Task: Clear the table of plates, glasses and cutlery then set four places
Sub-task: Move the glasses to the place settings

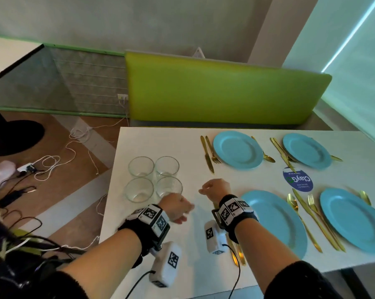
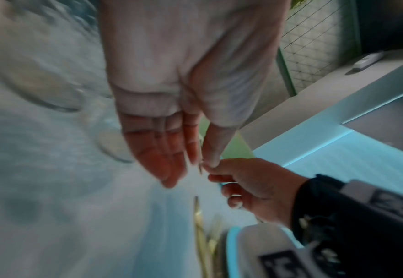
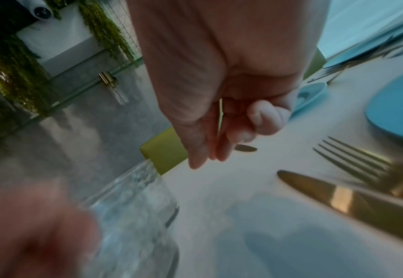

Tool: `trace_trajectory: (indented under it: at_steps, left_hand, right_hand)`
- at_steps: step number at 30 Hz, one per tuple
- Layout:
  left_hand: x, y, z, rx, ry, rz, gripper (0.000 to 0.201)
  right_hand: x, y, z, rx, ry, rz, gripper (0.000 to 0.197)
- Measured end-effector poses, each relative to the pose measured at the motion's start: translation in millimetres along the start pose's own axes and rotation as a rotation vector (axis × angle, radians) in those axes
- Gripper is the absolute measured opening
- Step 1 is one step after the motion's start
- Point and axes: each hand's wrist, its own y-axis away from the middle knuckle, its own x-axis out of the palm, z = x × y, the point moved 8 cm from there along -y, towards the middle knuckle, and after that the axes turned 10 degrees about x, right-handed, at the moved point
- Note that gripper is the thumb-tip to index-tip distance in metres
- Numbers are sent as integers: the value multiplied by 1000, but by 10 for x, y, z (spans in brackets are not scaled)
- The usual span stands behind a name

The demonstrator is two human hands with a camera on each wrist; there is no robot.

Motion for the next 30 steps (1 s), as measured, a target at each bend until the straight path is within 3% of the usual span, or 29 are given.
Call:
trace_trajectory:
  at_steps: [3, 5, 7, 9, 11, 15, 17, 23, 30]
  left_hand:
    - [-147, 219, 574, -252, -139, 26, 26]
    - [-330, 282, 844, -315, -223, 40, 31]
    - [-615, 302, 1048, -363, -207, -113, 52]
    - [-879, 334, 1192, -389, -128, -327, 93]
    - [-1049, 357, 1130, -282, -58, -500, 116]
    - [-1130, 250, 948, -13, -42, -573, 105]
    - [-1121, 196, 938, 46, -3, -576, 106]
    - [-1114, 144, 912, 113, -42, -634, 86]
    - [-1010, 228, 819, 163, -80, -617, 80]
  right_hand:
    - [285, 145, 13, 25, -76, 80, 45]
    - [465, 191, 68, 23, -92, 135, 60]
    - [607, 233, 131, 2, -140, 196, 75]
    - [715, 262, 209, -41, -156, 207, 87]
    - [774, 269, 282, -89, -182, 167, 93]
    - [850, 258, 419, -148, -270, 119, 100]
    - [874, 239, 459, -159, -311, 98, 101]
    - [921, 247, 486, -157, -344, -19, 86]
    - [759, 417, 240, -100, -357, -44, 79]
